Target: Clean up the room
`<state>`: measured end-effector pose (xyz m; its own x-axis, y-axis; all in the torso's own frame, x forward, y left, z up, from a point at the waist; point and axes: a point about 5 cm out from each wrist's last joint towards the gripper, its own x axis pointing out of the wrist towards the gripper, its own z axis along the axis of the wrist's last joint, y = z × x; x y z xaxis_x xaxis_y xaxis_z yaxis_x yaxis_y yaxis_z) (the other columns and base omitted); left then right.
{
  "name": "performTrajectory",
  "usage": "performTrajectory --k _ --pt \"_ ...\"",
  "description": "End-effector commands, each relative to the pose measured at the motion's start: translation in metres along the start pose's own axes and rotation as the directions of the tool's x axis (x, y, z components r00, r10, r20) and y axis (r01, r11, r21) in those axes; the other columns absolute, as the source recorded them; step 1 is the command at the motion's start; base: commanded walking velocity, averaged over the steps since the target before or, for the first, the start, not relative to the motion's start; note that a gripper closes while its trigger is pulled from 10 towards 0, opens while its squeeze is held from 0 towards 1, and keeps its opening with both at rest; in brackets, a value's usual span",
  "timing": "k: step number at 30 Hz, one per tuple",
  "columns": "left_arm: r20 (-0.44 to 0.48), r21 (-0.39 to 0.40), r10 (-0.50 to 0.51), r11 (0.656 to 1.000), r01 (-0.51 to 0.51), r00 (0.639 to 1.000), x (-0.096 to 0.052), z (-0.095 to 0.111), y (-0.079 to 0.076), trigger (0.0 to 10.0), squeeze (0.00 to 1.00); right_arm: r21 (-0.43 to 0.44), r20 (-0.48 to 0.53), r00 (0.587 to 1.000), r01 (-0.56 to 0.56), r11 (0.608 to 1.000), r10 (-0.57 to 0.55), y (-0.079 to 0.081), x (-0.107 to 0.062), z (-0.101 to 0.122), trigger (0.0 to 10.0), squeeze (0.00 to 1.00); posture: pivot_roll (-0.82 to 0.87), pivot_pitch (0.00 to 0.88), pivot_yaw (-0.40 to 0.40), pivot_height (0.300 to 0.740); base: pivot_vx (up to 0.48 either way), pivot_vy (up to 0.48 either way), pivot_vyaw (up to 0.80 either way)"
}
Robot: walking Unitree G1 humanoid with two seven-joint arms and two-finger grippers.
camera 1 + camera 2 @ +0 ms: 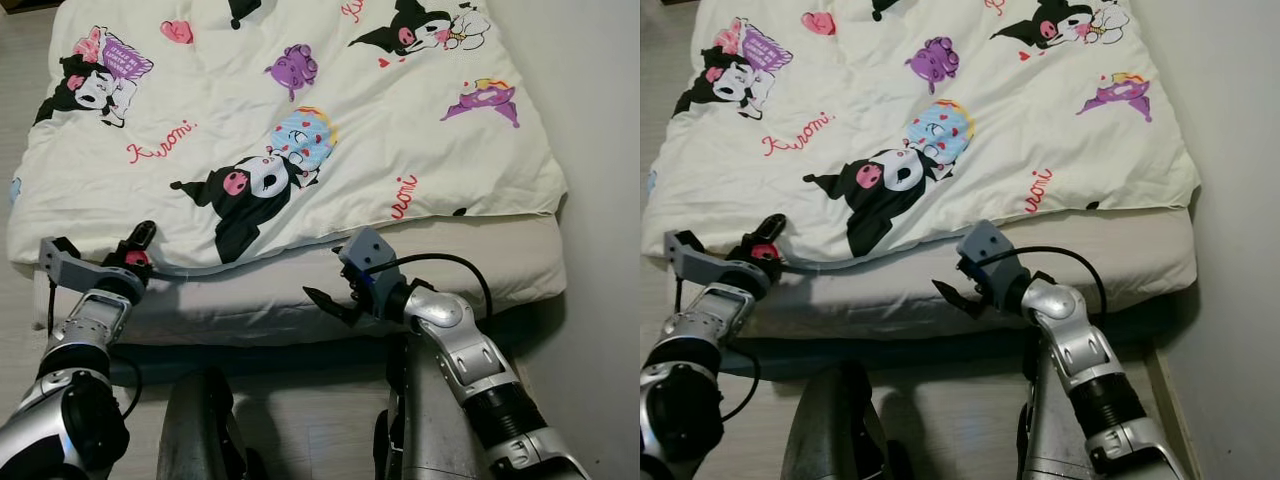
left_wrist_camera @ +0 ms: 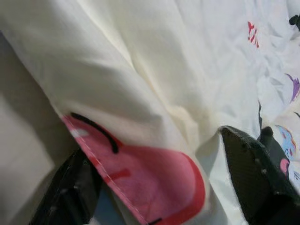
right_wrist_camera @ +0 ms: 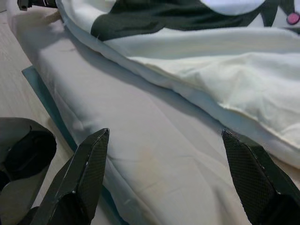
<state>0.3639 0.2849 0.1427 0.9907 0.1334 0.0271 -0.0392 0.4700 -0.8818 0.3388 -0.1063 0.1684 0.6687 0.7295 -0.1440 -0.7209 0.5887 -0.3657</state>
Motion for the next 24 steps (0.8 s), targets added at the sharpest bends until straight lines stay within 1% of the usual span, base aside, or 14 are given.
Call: performTrajectory --k 1,3,8,11,14,16,20,21,22,23,24 --pt "0.023 0.009 0.031 0.999 -0.031 0.999 -0.005 0.009 0.009 0.0 0.0 0.015 -0.02 0.999 -0.025 1.0 0.025 0.008 -0.001 -0.006 10.0 0.0 -0.09 0.433 0.068 0.456 0.0 0.0 0.0" --pt "0.033 0.001 0.025 1.0 -0.025 0.999 -0.004 0.011 0.009 0.0 0.0 0.01 -0.023 1.0 -0.019 1.0 0.019 0.008 -0.001 -0.006 10.0 0.0 -0.09 0.431 0.069 0.456 0.0 0.0 0.0" --pt "0.035 0.01 0.032 0.999 -0.032 0.999 -0.005 0.011 0.011 0.0 0.0 0.012 -0.023 1.0 -0.015 1.0 0.016 0.008 0.0 -0.005 10.0 0.0 -0.09 0.431 0.067 0.456 0.0 0.0 0.0" --pt "0.037 0.018 0.054 0.998 -0.054 0.998 -0.008 0.013 0.016 0.0 0.0 0.009 -0.026 1.0 -0.011 1.0 0.011 0.006 -0.001 -0.004 10.0 0.0 -0.09 0.433 0.064 0.456 0.0 0.0 0.0" --pt "0.042 0.015 0.063 0.998 -0.064 0.997 -0.008 0.014 0.017 0.0 0.0 0.007 -0.029 1.0 -0.009 1.0 0.009 0.005 -0.001 -0.004 10.0 0.0 -0.09 0.436 0.063 0.456 0.0 0.0 0.0" --pt "0.044 0.041 0.077 0.996 -0.079 0.996 -0.009 0.017 0.019 0.0 0.0 0.004 -0.033 0.999 -0.006 1.0 0.006 0.005 -0.002 -0.004 10.0 0.0 -0.09 0.433 0.065 0.456 0.0 0.0 0.0" --pt "0.042 0.063 0.082 0.994 -0.085 0.996 -0.009 0.018 0.019 0.0 0.0 0.002 -0.035 0.999 -0.005 1.0 0.005 0.005 -0.002 -0.003 10.0 0.0 -0.09 0.433 0.066 0.456 0.0 0.0 0.0" --pt "0.026 0.108 0.088 0.99 -0.09 0.996 -0.009 0.019 0.02 0.0 0.0 -0.001 -0.035 0.999 -0.004 1.0 0.004 0.005 -0.002 -0.003 10.0 0.0 -0.08 0.434 0.073 0.456 0.0 0.0 0.0" --pt "-0.001 0.192 0.107 0.976 -0.104 0.994 -0.01 0.02 0.021 0.0 0.0 -0.001 -0.032 0.999 -0.001 1.0 0.001 0.005 -0.003 -0.003 10.0 0.0 -0.08 0.434 0.076 0.456 0.0 0.0 0.0" --pt "-0.001 0.192 0.107 0.976 -0.104 0.994 -0.01 0.02 0.021 0.0 0.0 -0.001 -0.032 0.999 -0.001 1.0 0.001 0.005 -0.003 -0.003 10.0 0.0 -0.08 0.434 0.076 0.456 0.0 0.0 0.0" --pt "-0.019 0.252 0.122 0.961 -0.113 0.992 -0.011 0.02 0.023 0.0 0.0 0.0 -0.031 1.0 0.001 1.0 -0.001 0.005 -0.003 -0.002 10.0 0.0 -0.08 0.434 0.077 0.456 0.0 0.0 0.0"
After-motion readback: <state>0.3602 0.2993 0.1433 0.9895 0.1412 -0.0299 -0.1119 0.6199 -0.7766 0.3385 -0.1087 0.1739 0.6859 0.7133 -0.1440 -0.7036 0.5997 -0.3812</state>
